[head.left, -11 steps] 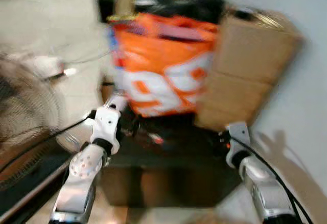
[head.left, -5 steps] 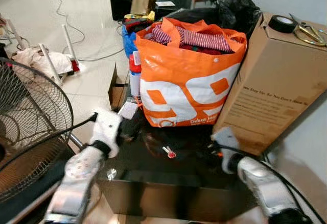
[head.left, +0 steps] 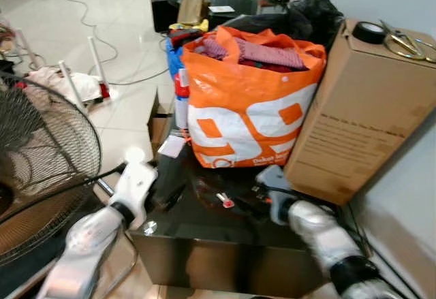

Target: Hang keys on a hook

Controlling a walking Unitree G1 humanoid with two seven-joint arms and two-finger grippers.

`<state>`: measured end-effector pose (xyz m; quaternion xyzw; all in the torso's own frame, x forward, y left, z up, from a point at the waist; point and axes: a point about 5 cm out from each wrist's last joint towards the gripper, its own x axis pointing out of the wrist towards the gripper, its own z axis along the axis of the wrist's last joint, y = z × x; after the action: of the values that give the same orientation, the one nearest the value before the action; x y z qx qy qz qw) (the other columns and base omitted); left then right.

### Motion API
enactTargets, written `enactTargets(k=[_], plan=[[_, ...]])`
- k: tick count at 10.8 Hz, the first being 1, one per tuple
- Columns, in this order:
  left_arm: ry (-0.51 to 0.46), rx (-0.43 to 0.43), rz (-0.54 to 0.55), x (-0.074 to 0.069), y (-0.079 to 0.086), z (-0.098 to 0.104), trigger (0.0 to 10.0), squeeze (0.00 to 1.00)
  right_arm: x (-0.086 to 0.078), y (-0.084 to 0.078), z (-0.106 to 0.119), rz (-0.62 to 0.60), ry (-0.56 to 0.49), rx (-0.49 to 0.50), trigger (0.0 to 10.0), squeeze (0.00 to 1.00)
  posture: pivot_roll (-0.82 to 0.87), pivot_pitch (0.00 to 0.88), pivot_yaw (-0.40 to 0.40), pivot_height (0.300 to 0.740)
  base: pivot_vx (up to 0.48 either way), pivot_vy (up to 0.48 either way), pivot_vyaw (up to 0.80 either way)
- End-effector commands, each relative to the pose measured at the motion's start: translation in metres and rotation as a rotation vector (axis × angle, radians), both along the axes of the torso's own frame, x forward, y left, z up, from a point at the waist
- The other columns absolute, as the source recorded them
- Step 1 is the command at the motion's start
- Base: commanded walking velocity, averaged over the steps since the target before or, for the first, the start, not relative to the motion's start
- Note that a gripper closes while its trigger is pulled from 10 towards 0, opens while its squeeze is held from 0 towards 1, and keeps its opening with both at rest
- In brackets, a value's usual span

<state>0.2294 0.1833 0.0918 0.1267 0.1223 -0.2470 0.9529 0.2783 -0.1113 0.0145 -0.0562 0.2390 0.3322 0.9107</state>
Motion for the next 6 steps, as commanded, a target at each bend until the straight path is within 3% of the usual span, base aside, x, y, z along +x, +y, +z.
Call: enactTargets(k=[1,3,6], plan=[[-0.012,-0.005,-0.009,-0.001,0.0,0.006,10.0,0.18,0.003,-0.002,0.001,-0.02,-0.009,-0.002,10.0,0.0,0.0,0.005,-0.046,0.74,0.0,0.0,0.0],[0.038,0.043,-0.093,-0.02,0.004,0.011,10.0,0.18,0.002,0.016,-0.01,-0.056,0.02,0.028,10.0,0.0,0.04,0.086,-0.034,0.74,0.0,0.0,0.0],[0.1,0.086,-0.109,-0.041,0.015,0.015,10.0,0.18,-0.004,0.04,-0.02,-0.079,0.063,0.012,10.0,0.0,0.09,0.156,-0.026,0.74,0.0,0.0,0.0]])
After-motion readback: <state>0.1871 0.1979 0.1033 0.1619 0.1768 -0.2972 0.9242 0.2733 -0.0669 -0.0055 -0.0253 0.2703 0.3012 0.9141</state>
